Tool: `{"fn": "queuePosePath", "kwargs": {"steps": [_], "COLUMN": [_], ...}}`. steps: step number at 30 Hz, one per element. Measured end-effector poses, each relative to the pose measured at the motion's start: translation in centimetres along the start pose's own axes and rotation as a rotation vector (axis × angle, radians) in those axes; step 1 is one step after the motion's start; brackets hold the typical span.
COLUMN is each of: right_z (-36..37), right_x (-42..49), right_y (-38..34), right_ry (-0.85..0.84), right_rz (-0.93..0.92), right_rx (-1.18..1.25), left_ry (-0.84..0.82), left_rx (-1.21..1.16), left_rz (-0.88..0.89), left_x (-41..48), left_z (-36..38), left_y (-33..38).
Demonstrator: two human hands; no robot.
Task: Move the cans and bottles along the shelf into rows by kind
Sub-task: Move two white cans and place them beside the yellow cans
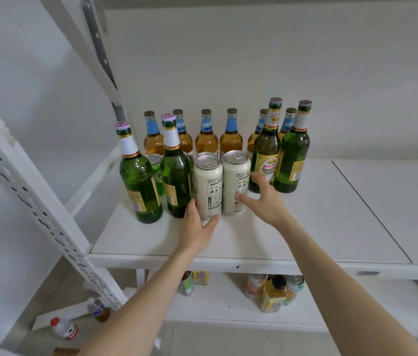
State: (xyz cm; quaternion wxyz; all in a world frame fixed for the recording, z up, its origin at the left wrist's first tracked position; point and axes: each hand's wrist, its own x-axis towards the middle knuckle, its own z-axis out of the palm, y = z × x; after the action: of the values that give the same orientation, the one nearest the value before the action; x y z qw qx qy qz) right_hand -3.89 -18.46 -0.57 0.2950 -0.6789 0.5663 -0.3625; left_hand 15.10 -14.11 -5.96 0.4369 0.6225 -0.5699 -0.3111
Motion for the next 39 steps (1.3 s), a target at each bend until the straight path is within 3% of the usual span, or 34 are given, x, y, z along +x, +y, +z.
{"fn": "queuePosePath", "kwargs": {"steps": [6, 16, 20, 33, 39], "right_z": [0.7, 0.6, 0.2, -0.2, -0.5], "right_x": [2.7, 3.0, 1.8, -4.0, -7.7], "right_y": [0.5, 1.1, 0.8, -0.5, -1.8], "right_ry": [-0.168, -0.215, -0.208, -0.050, 0.033], "right_rz": [0.081, 0.079, 0.117, 0.522, 0.579], "right_rx": [0.338, 0.564, 0.630, 0.772, 0.820], "left_ry": [0.054, 0.065, 0.001, -0.158, -0.199], "left_rx": [-0.084, -0.180, -0.176, -0.316, -0.346], "left_rz": [-0.043, -0.026, -0.048, -0.263, -0.277], "left_x": [1.9, 2.8, 2.4, -1.8, -4.7], "left_z": [0.6, 0.6, -0.3, -3.9, -5.7], "left_y": [-0.7, -0.3, 0.0, 0.4, 0.2]}}
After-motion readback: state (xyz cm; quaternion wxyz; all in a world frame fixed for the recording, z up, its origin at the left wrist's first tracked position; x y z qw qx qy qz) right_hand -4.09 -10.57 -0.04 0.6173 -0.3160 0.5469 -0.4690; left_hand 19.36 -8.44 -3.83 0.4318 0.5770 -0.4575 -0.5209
